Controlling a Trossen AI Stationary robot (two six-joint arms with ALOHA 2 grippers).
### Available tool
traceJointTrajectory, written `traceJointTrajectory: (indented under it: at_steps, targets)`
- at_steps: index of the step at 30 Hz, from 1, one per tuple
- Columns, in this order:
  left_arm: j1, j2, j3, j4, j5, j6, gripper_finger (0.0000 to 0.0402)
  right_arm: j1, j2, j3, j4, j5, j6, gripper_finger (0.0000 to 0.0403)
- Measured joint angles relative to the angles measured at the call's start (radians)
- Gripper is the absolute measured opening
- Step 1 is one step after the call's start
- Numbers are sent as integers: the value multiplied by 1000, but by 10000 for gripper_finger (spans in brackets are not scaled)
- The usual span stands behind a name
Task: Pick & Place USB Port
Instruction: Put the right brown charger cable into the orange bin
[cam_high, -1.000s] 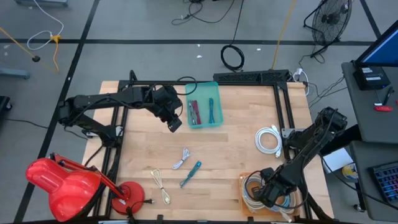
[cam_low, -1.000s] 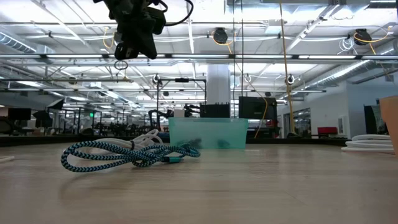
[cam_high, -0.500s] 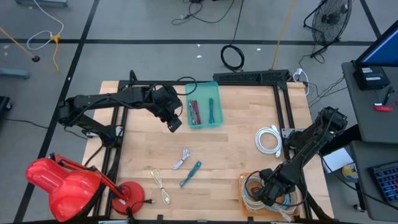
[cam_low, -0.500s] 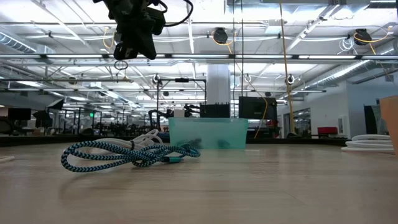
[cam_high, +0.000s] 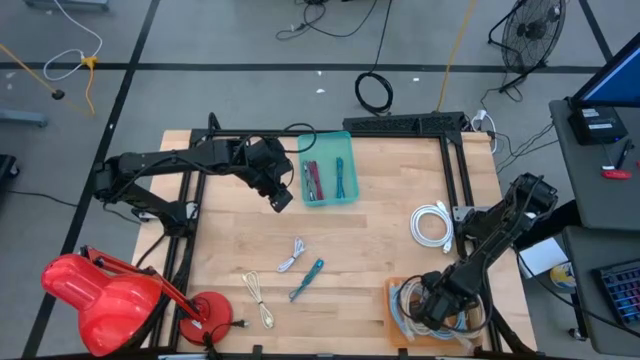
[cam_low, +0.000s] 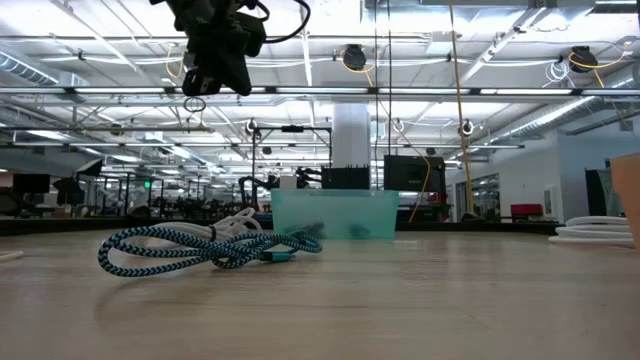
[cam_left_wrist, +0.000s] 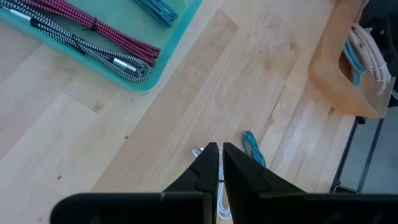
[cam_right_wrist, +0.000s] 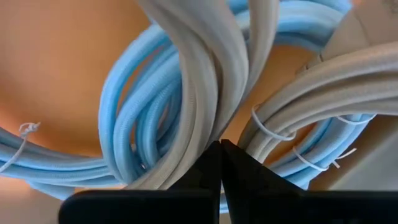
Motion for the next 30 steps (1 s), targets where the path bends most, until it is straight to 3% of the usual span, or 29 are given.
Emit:
traceJointTrajectory:
  at_steps: [10,18,30]
  targets:
    - [0,0,0,30,-18,3,24,-5,1,74,-47,58,-9,0]
    - [0,0,0,61,-18,3,24,-7,1,218,-260,92,-13,0]
    - [0,0,0,63,-37,8,24,-16,0,359,-358,143,-21,0]
